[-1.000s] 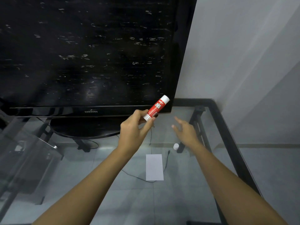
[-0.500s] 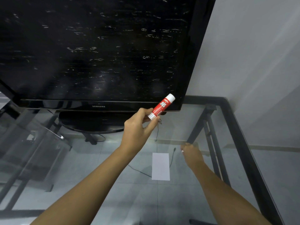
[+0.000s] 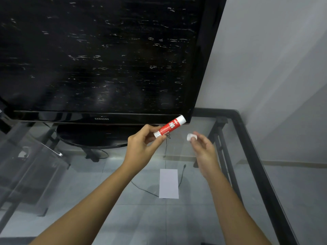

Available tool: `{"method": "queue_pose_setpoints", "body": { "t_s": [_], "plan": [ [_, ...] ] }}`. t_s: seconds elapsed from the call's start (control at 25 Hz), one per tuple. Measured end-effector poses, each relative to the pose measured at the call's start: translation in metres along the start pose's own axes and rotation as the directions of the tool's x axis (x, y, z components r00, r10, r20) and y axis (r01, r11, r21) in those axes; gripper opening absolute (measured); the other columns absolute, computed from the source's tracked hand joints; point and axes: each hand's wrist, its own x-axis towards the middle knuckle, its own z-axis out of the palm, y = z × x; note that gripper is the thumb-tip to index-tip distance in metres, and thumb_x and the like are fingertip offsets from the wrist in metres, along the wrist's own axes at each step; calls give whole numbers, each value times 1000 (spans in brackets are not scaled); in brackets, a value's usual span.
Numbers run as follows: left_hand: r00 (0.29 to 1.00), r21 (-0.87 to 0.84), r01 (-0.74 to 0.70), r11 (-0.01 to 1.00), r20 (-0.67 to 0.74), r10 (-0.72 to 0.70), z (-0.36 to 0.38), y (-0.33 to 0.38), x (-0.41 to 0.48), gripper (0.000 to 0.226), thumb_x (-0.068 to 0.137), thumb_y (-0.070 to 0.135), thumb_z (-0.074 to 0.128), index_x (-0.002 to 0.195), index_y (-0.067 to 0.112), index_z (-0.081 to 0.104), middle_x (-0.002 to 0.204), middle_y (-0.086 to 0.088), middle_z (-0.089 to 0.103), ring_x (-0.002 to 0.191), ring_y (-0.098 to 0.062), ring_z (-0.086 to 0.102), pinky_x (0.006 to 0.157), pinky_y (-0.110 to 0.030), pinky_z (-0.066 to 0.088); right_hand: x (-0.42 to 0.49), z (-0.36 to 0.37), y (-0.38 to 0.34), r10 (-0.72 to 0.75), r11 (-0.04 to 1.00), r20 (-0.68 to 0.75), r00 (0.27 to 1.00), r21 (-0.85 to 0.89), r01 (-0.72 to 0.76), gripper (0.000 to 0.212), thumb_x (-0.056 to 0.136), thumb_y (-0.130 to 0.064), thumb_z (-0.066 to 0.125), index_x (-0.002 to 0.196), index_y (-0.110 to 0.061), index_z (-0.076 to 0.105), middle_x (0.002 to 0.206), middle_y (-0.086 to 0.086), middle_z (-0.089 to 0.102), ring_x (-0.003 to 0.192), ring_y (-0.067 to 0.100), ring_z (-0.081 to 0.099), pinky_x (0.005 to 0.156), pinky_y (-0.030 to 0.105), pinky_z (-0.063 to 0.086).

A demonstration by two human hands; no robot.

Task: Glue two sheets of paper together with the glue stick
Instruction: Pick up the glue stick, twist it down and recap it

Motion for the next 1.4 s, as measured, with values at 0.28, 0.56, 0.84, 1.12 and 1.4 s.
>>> {"method": "queue_pose_setpoints", "body": {
  "t_s": [0.28,0.56,0.84,1.12,1.4],
  "plan": [
    [993,107,-100,989,78,92,2,-3,-4,36,77,36,65,105,14,63,103,10,59,91,4,57,75,-6,49,-17,8,-58,-227,969,117,967,123,213,23,73,-35,68,95,-42,68,102,-23,69,104,-5,58,77,8,48],
    [977,179,-196,964,122,176,-8,-6,0,41,76,34,66,109,10,65,104,-1,66,88,10,54,74,3,43,-10,-1,-73,-258,944,284,924,-129,303,25,75,-28,69,92,-47,67,94,-30,68,97,-10,60,67,7,48],
    [996,47,-53,997,77,49,3,-10,-1,32,76,38,64,103,23,61,99,22,58,88,12,60,73,-1,46,-6,11,-59,-219,976,275,936,45,215,40,75,-35,69,112,-46,57,110,-22,66,107,-1,59,78,14,50],
    [953,196,141,970,239,-187,48,-67,-20,39,91,37,52,127,21,51,127,1,59,117,-13,54,95,-23,44,8,15,6,85,994,194,977,-86,-69,29,78,-32,71,105,-28,62,108,-2,67,109,17,60,95,32,46],
    [848,699,172,694,253,-465,57,-157,-59,55,100,35,21,147,10,7,158,-8,5,145,-23,1,117,-39,9,25,-26,80,-18,868,0,1000,-496,15,34,80,-11,69,113,-9,62,102,5,65,97,20,61,79,14,44]
  ]
}}
